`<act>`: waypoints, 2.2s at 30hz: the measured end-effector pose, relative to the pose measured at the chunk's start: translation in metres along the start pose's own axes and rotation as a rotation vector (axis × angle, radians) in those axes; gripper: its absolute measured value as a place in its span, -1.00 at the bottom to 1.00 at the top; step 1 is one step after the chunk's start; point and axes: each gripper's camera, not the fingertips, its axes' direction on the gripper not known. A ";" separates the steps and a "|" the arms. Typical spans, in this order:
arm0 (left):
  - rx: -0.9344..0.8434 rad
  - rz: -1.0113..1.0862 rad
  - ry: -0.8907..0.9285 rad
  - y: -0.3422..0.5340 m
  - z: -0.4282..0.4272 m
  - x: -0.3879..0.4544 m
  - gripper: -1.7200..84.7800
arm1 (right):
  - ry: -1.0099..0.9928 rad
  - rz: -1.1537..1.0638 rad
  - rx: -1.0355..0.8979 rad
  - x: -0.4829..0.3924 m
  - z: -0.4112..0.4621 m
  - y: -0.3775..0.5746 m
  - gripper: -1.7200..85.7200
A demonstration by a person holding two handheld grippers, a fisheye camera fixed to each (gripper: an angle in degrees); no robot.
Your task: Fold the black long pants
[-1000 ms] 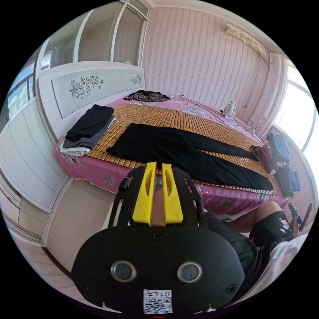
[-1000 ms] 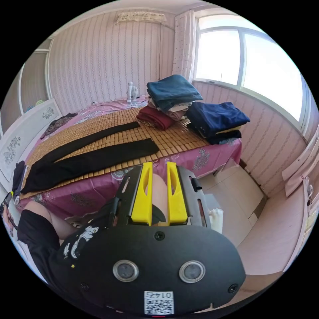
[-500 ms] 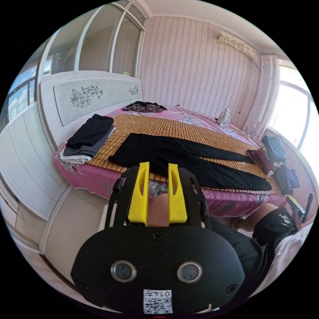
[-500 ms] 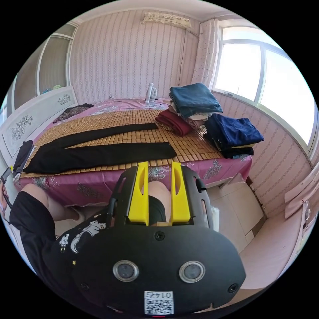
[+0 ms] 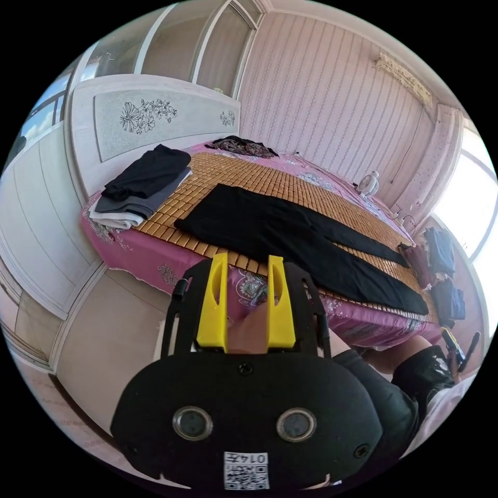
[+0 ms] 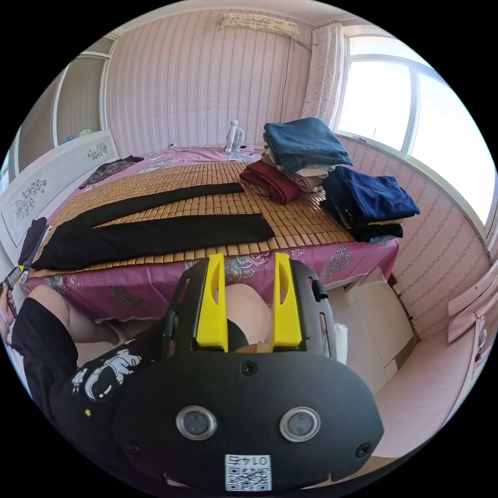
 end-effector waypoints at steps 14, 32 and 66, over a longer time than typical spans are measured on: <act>-0.038 -0.230 -0.053 -0.080 0.080 -0.079 -0.67 | -0.048 -0.019 -0.148 0.020 0.103 -0.106 -0.65; -0.132 -0.117 -0.191 -0.139 0.157 -0.077 -0.72 | -0.021 0.024 -0.352 0.025 0.211 -0.167 -0.74; -0.025 -0.048 0.054 -0.271 0.094 -0.061 -0.98 | -0.056 -0.252 -0.294 0.008 0.229 -0.332 -0.92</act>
